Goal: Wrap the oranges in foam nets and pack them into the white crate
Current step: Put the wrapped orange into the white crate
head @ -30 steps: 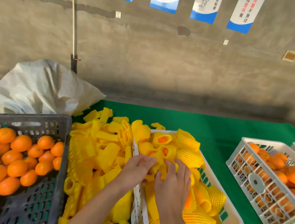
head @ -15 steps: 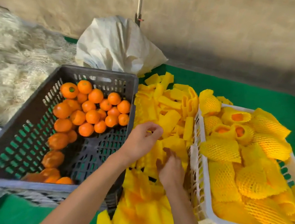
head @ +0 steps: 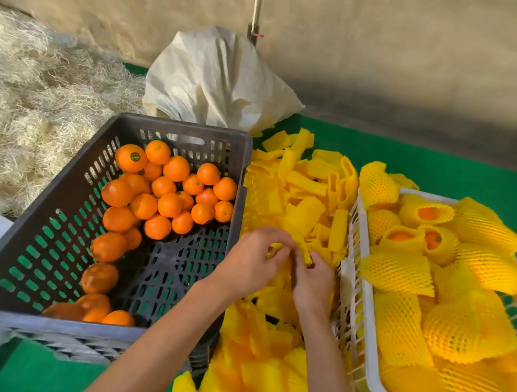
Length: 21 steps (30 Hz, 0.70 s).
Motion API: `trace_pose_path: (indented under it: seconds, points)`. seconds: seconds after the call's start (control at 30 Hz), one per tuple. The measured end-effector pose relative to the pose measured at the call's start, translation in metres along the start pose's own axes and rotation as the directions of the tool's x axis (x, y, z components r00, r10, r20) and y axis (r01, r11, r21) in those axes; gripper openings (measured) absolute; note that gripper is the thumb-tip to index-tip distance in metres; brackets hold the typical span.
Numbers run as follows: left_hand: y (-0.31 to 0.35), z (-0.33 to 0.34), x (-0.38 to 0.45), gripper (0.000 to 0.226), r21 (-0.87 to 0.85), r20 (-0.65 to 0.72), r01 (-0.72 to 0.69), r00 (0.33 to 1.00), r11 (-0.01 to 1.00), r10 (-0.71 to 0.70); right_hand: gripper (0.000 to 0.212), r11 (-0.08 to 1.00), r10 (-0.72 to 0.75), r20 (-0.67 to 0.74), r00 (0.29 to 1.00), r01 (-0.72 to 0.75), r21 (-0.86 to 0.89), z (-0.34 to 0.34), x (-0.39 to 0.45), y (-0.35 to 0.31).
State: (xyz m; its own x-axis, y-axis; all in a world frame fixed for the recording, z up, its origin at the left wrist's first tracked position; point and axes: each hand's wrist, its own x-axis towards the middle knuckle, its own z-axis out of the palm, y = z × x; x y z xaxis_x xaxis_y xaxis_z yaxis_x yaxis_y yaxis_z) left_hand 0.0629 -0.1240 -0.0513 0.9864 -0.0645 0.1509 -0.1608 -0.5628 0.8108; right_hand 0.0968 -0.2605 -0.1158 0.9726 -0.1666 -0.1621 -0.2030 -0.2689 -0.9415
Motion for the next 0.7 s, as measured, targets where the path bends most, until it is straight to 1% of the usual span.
trace_pose_path:
  seconds: [0.03,0.07,0.13,0.17,0.2,0.3,0.37,0.43,0.47,0.5,0.53,0.57,0.6,0.67,0.7]
  points:
    - [0.000,0.000,0.000,0.024,0.015,0.018,0.006,1.000,1.000,-0.007,0.033,0.999,0.017,-0.020,1.000,-0.016,0.043,-0.009,-0.002,-0.014]
    - [0.002,0.001,0.000,0.029,0.009,0.041,0.025,0.999,1.000,-0.026,0.037,0.998,0.028,-0.023,0.999,-0.027,0.059,-0.017,-0.004,-0.028]
    - [0.006,-0.001,-0.002,0.039,-0.071,0.059,0.076,0.996,0.995,-0.072,0.065,1.000,0.023,0.011,1.000,-0.023,-0.008,-0.031,-0.011,-0.052]
    - [0.008,-0.002,-0.002,0.037,-0.125,0.037,0.086,0.996,0.988,-0.082,0.071,0.999,0.002,0.045,0.999,0.000,-0.034,-0.036,-0.013,-0.060]
    - [0.009,-0.004,-0.003,0.031,-0.183,-0.005,0.086,0.996,0.979,-0.088,0.070,0.999,-0.034,0.089,0.995,0.036,-0.029,-0.039,-0.018,-0.068]
    - [0.013,-0.016,-0.003,0.017,-0.328,-0.141,0.086,0.980,0.941,-0.138,0.053,0.986,-0.169,0.209,0.963,0.165,0.039,-0.041,-0.026,-0.084]
    - [0.014,-0.025,-0.005,0.018,-0.462,-0.180,0.090,0.965,0.882,-0.192,0.039,0.967,-0.246,0.252,0.936,0.220,0.127,-0.034,-0.028,-0.090]
    - [0.014,-0.039,-0.005,0.022,-0.654,-0.152,0.130,0.942,0.745,-0.298,0.020,0.947,-0.308,0.270,0.913,0.268,0.175,-0.023,-0.028,-0.097]
    - [0.012,-0.046,-0.005,0.022,-0.722,-0.135,0.147,0.928,0.676,-0.346,0.012,0.939,-0.328,0.254,0.910,0.284,0.195,-0.017,-0.028,-0.100]
    - [0.008,-0.054,-0.005,0.021,-0.758,-0.130,0.164,0.910,0.631,-0.393,0.007,0.935,-0.330,0.223,0.917,0.285,0.212,-0.010,-0.028,-0.102]
    - [0.001,-0.063,-0.005,0.021,-0.767,-0.134,0.189,0.887,0.613,-0.442,0.006,0.936,-0.318,0.183,0.930,0.277,0.216,-0.003,-0.028,-0.105]
    - [-0.007,-0.073,-0.007,0.021,-0.745,-0.148,0.228,0.860,0.627,-0.489,0.007,0.939,-0.304,0.152,0.940,0.268,0.216,0.006,-0.030,-0.108]
    - [-0.017,-0.083,-0.008,0.019,-0.680,-0.166,0.289,0.835,0.674,-0.525,0.009,0.939,-0.297,0.148,0.943,0.260,0.227,0.016,-0.033,-0.110]
    - [-0.042,-0.102,-0.013,0.021,-0.435,-0.156,0.453,0.813,0.778,-0.560,0.015,0.932,-0.322,0.197,0.926,0.274,0.235,0.044,-0.042,-0.116]
    - [-0.055,-0.112,-0.015,0.025,-0.299,-0.121,0.528,0.805,0.795,-0.581,0.017,0.932,-0.350,0.236,0.906,0.311,0.185,0.059,-0.049,-0.119]
